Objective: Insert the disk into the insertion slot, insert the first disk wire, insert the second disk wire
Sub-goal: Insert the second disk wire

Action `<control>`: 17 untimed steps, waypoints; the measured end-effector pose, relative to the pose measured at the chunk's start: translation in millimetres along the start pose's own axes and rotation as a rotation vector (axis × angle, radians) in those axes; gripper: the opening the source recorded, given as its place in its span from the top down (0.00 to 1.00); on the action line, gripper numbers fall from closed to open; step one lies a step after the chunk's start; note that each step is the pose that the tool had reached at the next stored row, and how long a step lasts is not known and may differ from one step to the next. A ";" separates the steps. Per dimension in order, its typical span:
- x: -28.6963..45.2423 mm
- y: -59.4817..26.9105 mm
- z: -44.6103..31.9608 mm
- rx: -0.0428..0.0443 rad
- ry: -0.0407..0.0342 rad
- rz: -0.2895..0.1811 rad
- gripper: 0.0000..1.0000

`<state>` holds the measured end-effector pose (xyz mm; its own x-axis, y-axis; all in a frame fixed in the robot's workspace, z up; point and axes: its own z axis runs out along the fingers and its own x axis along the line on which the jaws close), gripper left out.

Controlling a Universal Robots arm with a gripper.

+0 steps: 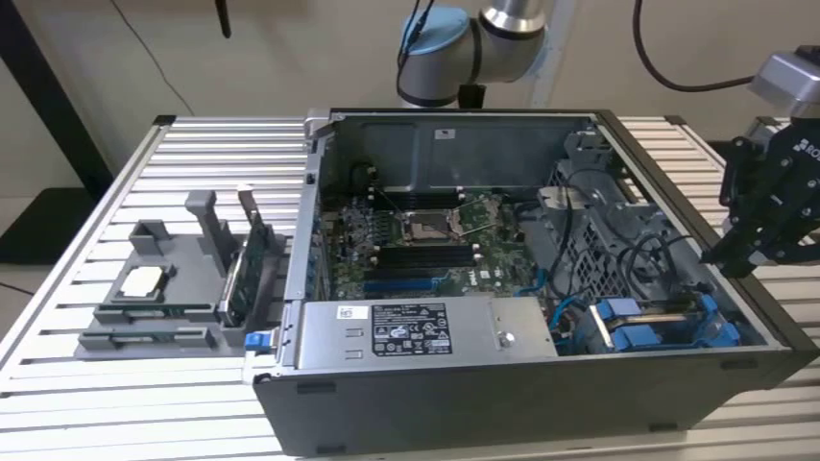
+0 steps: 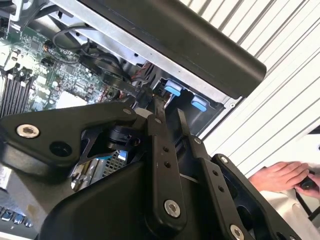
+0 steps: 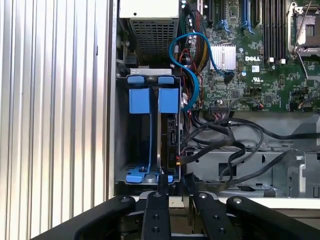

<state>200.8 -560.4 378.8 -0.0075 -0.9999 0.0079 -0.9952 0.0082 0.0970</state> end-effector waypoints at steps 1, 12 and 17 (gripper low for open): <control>0.0 0.0 0.0 0.0000 -0.0001 0.000 0.74; -1.9 0.5 -4.9 0.0000 -0.0030 0.000 0.74; -3.4 0.5 -5.8 0.0001 -0.0315 -0.003 0.74</control>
<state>200.9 -556.9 384.5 -0.0077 -0.9997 -0.0237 -0.9953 0.0054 0.0969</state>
